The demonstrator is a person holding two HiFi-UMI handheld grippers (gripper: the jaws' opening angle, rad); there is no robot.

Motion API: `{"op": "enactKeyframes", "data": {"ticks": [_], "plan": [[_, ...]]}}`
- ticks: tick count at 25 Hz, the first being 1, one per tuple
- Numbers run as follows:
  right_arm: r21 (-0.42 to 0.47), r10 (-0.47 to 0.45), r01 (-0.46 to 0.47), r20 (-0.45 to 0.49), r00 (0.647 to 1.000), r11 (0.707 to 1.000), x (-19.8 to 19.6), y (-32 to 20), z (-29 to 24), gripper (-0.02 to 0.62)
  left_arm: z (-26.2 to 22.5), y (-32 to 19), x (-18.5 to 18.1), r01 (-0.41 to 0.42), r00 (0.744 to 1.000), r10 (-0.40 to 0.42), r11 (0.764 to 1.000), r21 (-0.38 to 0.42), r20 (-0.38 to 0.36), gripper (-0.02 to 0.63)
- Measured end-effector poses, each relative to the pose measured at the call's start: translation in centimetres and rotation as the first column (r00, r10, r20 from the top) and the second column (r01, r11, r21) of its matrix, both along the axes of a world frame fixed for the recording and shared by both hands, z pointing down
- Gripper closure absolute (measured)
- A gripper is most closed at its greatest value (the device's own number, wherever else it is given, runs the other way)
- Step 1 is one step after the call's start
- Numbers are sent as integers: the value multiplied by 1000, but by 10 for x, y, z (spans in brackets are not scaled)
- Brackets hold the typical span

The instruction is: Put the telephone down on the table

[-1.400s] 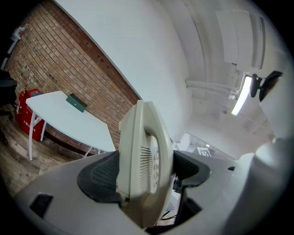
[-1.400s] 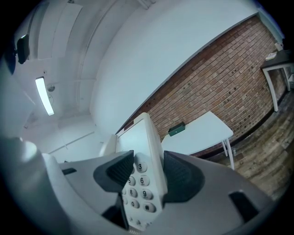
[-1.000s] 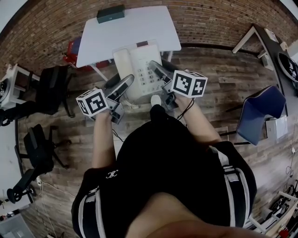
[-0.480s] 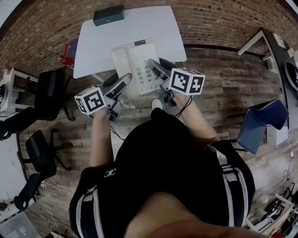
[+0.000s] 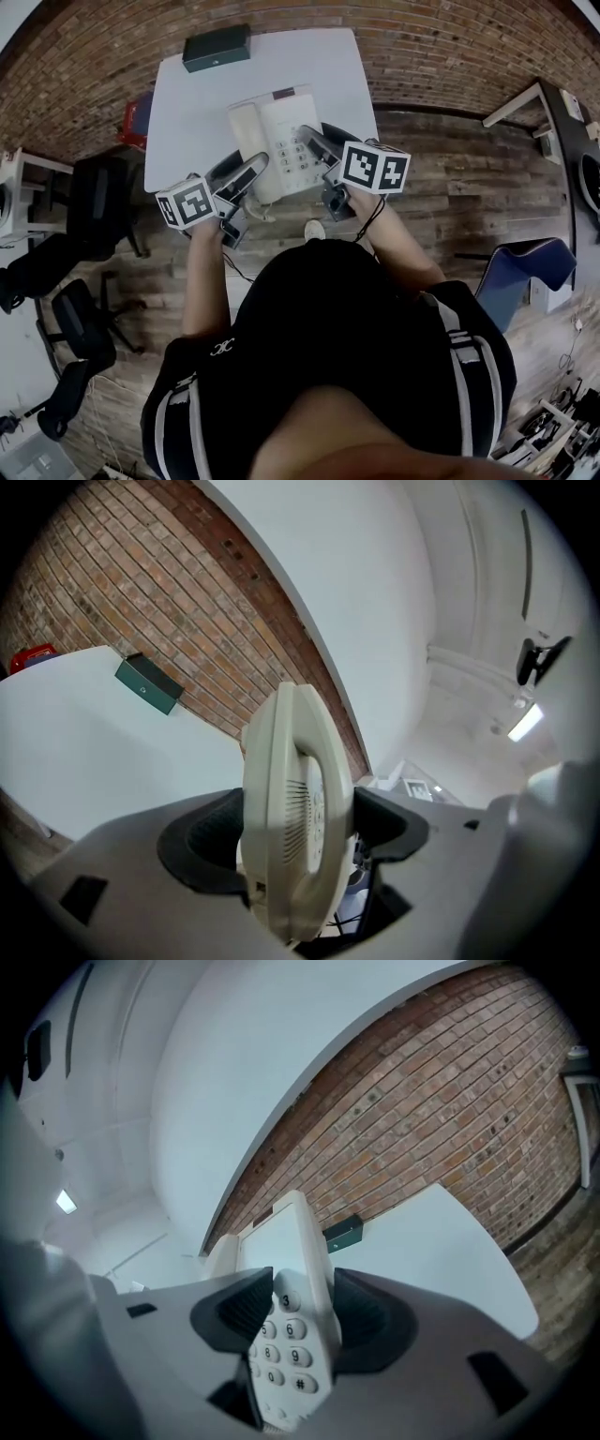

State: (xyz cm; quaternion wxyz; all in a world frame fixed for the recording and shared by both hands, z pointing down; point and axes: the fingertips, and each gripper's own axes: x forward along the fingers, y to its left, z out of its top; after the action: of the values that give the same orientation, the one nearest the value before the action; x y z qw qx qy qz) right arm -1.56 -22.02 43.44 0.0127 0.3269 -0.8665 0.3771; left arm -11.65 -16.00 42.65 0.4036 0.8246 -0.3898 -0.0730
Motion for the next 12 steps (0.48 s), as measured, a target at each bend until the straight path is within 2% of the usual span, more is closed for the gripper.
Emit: {"op": "enactKeyframes", "data": {"ticks": [6, 12], "plan": [[-58, 4, -4, -2, 1000, 998, -12, -60, 21, 410, 19, -60, -13, -4, 1000, 4, 998, -56, -8, 239], [-155, 30, -37, -52, 998, 987, -22, -112, 69, 413, 65, -117, -26, -19, 998, 11, 988, -151, -55, 239]]}}
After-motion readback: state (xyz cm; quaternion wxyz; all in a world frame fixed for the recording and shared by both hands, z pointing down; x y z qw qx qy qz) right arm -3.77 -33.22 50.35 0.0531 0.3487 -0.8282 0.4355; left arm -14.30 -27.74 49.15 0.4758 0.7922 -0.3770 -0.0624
